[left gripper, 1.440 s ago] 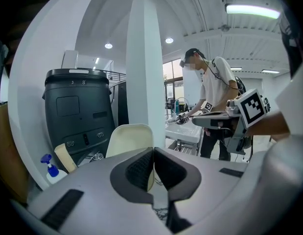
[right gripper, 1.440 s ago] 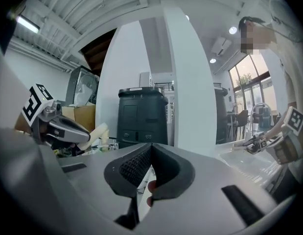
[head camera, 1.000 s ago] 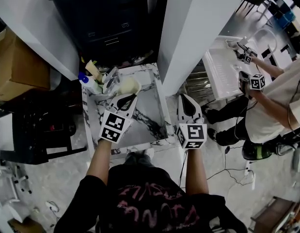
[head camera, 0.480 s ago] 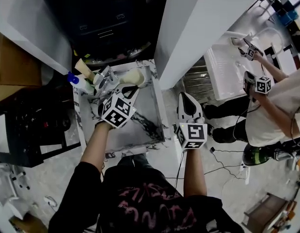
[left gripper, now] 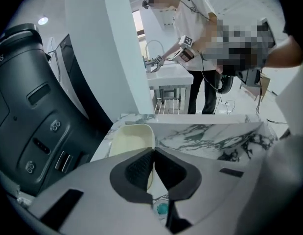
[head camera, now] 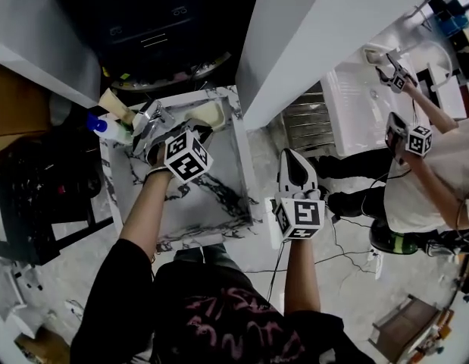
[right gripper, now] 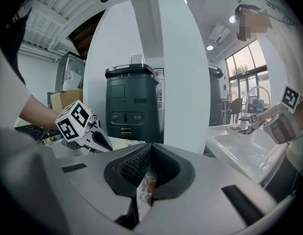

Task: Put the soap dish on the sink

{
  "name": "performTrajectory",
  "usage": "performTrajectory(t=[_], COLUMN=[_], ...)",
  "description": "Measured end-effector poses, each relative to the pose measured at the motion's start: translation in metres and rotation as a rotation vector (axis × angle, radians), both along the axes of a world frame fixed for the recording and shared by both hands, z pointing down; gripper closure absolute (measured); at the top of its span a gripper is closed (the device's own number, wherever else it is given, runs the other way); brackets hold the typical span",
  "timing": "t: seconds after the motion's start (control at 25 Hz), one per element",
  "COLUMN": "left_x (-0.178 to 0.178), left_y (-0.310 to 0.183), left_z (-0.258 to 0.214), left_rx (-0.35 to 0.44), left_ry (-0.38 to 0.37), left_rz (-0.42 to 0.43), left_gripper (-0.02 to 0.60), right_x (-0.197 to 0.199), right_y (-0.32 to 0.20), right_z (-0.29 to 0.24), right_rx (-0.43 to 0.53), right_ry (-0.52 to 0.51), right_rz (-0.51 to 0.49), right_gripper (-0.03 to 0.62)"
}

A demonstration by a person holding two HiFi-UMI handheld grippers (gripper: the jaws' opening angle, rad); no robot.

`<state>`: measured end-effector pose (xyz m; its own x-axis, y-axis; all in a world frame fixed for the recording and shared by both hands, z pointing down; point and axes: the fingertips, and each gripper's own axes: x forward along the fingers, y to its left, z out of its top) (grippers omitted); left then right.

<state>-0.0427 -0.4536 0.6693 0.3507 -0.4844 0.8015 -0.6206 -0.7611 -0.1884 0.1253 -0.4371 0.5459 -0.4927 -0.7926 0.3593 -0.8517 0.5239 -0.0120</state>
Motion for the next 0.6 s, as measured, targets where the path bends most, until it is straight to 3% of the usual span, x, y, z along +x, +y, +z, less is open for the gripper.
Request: performTrajectory(t=[0.48,0.6], left_x=[-0.010,-0.009], left_y=[-0.015,-0.014], left_z=[0.032,0.031], left_rx=[-0.027,-0.021], left_ry=[-0.052,-0.056], left_rz=[0.013,0.015], left_gripper=[0.554,0.512], right_x=[0.004,0.005], right_y=[0.000,0.002], right_z=[0.017,0.018], right_rx=[-0.023,-0.028], right_ry=[0.029,0.036], right_rz=[0.006,0.012], right_gripper=[0.580,0.580])
